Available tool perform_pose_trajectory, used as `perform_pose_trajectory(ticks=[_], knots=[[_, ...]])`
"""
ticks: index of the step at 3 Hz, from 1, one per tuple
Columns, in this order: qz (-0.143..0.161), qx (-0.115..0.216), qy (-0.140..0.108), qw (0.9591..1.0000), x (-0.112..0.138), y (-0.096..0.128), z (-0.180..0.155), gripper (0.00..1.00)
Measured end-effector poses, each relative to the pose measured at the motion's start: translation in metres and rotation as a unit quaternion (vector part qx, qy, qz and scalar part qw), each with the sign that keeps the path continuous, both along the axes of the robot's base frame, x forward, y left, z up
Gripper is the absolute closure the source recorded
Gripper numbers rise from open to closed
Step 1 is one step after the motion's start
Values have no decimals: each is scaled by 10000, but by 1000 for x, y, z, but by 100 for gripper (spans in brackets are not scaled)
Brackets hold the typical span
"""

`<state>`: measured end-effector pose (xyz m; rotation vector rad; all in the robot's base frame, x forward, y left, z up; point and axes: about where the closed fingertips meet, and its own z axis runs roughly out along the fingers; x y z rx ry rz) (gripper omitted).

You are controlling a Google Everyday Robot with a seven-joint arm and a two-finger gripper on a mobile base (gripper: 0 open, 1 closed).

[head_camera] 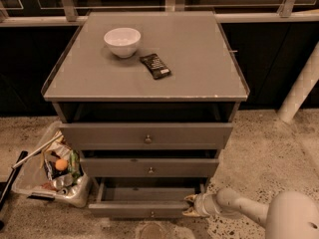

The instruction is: Open bottom drawer

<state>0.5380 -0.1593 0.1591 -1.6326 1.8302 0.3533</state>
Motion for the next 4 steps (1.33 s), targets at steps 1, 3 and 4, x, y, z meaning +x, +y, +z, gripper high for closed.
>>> perform_pose_trajectory(ticks=[1,3,4], knots=[[229,24,97,9997,-41,-4,-2,41],[377,116,165,9991,-75,-6,-1,87],[360,138,193,9991,-83,-10,-3,100]])
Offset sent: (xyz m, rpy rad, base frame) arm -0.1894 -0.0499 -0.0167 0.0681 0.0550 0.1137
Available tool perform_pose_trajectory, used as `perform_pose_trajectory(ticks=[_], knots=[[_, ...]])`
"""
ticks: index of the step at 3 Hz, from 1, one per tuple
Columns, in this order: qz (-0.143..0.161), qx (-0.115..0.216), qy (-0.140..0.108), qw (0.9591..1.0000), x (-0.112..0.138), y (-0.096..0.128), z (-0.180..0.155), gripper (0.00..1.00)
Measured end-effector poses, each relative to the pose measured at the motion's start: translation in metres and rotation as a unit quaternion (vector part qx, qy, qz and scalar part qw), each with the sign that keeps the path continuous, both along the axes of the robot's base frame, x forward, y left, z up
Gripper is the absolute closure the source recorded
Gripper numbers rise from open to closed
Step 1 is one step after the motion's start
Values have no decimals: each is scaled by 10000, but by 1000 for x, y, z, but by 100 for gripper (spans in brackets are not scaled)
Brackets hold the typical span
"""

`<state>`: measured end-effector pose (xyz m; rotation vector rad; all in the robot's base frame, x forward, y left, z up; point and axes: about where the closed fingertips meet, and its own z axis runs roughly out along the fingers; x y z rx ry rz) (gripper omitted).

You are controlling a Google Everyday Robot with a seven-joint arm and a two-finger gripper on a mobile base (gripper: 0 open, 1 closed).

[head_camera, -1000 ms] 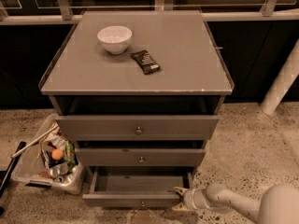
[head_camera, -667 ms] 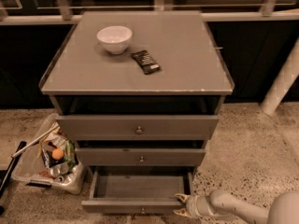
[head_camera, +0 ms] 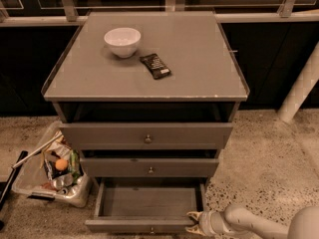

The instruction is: Open bottom drawer

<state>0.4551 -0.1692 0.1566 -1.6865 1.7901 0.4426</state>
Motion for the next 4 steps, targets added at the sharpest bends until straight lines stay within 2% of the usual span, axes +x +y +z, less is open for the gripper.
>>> perform_pose_trajectory(ticks=[3,4], knots=[[-26,15,40,10000,-10,-2,2,100],[-26,15,40,10000,-10,-2,2,81]])
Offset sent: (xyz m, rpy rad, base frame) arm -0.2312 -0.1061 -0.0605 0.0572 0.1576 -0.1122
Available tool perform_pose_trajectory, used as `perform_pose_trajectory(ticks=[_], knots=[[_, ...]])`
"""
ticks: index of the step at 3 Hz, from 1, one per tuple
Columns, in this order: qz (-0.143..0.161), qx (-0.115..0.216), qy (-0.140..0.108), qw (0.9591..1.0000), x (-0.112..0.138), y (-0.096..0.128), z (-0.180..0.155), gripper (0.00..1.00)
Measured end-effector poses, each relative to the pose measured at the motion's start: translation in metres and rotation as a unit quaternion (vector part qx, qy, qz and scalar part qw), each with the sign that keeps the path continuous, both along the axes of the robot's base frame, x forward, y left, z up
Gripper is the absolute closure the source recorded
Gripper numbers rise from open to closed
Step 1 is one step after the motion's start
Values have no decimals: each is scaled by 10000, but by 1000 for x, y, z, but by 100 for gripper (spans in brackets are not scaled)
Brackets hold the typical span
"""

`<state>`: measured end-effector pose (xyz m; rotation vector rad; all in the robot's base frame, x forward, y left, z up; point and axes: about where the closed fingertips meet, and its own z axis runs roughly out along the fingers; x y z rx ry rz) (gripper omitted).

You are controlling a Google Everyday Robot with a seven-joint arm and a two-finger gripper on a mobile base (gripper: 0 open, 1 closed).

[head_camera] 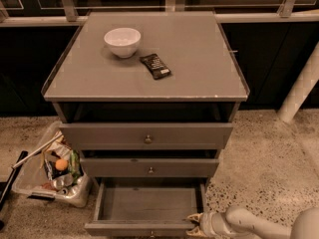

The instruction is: Open bottom drawer

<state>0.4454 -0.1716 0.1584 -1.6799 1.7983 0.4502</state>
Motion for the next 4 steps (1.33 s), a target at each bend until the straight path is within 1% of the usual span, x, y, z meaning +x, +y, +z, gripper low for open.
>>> perform_pose_trajectory(ticks=[3,4], knots=[[0,0,0,10000,0,0,0,11],[1,1,1,10000,0,0,0,0]])
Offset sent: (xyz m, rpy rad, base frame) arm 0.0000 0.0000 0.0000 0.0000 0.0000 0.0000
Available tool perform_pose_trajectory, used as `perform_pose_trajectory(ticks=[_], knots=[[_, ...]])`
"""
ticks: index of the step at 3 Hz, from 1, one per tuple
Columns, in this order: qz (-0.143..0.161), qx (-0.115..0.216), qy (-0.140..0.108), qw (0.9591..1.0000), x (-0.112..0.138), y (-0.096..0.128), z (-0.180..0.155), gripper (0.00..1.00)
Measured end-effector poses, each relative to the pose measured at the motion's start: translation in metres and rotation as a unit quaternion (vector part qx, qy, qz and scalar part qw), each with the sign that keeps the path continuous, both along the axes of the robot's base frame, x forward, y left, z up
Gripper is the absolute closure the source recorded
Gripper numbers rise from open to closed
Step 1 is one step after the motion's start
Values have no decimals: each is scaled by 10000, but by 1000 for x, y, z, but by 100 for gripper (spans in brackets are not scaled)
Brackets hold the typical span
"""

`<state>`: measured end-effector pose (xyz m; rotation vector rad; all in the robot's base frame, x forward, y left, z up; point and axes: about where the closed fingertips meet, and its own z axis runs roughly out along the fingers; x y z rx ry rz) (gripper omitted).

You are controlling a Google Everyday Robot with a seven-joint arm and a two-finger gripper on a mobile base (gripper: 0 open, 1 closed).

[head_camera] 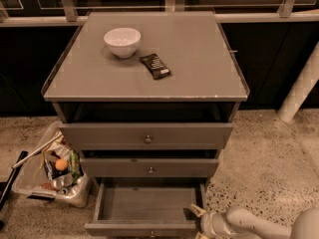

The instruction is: Open bottom drawer

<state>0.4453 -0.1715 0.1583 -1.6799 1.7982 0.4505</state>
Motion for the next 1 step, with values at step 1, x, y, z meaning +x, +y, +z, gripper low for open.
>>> perform_pose_trajectory(ticks=[1], knots=[[0,0,0,10000,0,0,0,0]])
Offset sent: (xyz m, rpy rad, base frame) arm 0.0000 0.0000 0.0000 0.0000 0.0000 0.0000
